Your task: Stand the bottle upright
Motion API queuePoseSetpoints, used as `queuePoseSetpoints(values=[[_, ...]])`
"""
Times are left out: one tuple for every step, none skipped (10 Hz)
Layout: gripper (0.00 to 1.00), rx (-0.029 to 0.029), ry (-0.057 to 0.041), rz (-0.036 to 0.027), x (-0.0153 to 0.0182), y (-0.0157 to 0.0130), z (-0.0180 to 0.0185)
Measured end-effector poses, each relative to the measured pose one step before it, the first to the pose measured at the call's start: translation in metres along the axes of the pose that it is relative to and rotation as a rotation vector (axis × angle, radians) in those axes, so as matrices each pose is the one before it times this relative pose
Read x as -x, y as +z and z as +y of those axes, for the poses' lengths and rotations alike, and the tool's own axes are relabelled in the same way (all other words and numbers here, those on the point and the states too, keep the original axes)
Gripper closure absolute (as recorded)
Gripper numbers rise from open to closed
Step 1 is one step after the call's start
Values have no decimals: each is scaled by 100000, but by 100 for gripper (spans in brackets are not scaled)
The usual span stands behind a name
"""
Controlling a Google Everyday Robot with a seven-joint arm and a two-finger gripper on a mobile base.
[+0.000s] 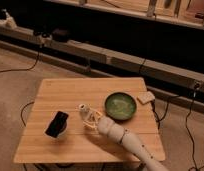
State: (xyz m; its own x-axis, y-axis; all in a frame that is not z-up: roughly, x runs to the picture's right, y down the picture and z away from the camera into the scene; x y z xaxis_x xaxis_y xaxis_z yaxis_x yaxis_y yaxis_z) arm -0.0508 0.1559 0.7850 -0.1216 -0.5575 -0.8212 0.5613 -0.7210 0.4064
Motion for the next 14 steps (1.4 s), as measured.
queuePoseSetpoints(values=[[100, -144, -12, 20, -10, 49, -60], [100, -80, 12, 8, -1, 20, -38], [100, -63, 5, 1, 2, 16, -28], [100, -30, 24, 12, 5, 20, -13], [100, -45, 22, -22, 22, 16, -21], [100, -8, 114, 52, 22, 20, -27], [100, -15, -6, -1, 1, 1, -10], [100, -13, 6, 2, 1, 9, -2], [100, -4, 8, -29, 18, -3, -5], [100, 3, 13, -1, 3, -2, 0], [100, -8, -12, -4, -1, 1, -3], [99, 7, 5, 2, 2, 0, 2], [95, 2, 1, -3, 2, -1, 0], [86, -3, -3, 1, -1, 1, -1]])
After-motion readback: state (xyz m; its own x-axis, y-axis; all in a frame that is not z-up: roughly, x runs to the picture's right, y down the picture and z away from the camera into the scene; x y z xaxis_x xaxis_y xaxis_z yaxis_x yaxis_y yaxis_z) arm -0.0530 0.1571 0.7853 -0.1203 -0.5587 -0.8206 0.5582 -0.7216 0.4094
